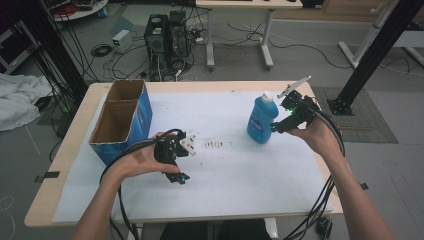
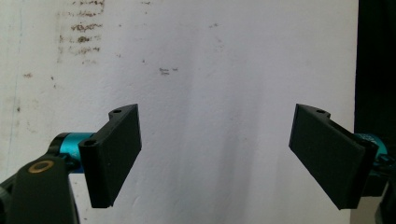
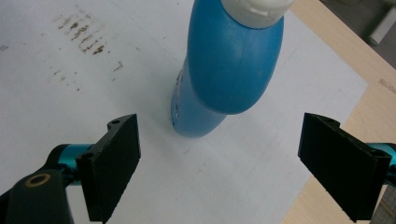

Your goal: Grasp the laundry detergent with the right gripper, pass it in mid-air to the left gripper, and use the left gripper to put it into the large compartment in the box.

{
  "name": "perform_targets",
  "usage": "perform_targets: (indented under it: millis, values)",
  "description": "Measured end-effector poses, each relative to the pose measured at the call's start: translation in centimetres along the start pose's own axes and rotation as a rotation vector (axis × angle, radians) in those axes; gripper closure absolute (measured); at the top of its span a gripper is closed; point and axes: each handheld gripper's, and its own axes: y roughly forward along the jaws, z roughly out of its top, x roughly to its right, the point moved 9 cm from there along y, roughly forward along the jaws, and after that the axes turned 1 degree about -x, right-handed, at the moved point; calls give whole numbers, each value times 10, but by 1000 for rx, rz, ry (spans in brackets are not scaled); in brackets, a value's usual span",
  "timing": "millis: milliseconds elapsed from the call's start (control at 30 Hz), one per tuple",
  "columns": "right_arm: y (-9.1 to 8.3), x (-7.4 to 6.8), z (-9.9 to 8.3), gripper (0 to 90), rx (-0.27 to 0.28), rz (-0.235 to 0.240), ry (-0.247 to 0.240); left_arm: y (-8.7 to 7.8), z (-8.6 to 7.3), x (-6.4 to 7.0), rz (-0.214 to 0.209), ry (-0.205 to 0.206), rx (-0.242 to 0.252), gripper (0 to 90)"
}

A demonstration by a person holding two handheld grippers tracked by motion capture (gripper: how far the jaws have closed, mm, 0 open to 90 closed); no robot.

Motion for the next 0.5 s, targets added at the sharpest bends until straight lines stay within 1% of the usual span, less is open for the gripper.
perform_targets:
  millis: [133, 167, 200, 233, 267, 300, 367, 500]
  values:
    - [3, 0, 0, 122, 8, 3, 11, 0, 0, -1, 6, -7, 1, 169]
    - [6, 0, -1, 122, 6, -6, 17, 0, 0, -1, 5, -8, -1, 169]
    - [9, 0, 0, 122, 16, -9, 28, 0, 0, 0, 6, -9, 2, 170]
    - [9, 0, 0, 122, 16, -9, 28, 0, 0, 0, 6, -9, 2, 169]
    - [11, 0, 1, 122, 26, -9, 40, 1, 0, 0, 5, -5, 4, 169]
    - [13, 0, 2, 122, 43, -13, 59, 1, 0, 1, 2, -9, 4, 170]
    - [17, 1, 4, 122, 54, -18, 80, 2, 0, 1, 1, -2, 1, 170]
    - [24, 3, 6, 122, 78, -24, 118, 2, 1, 2, 0, -8, 6, 170]
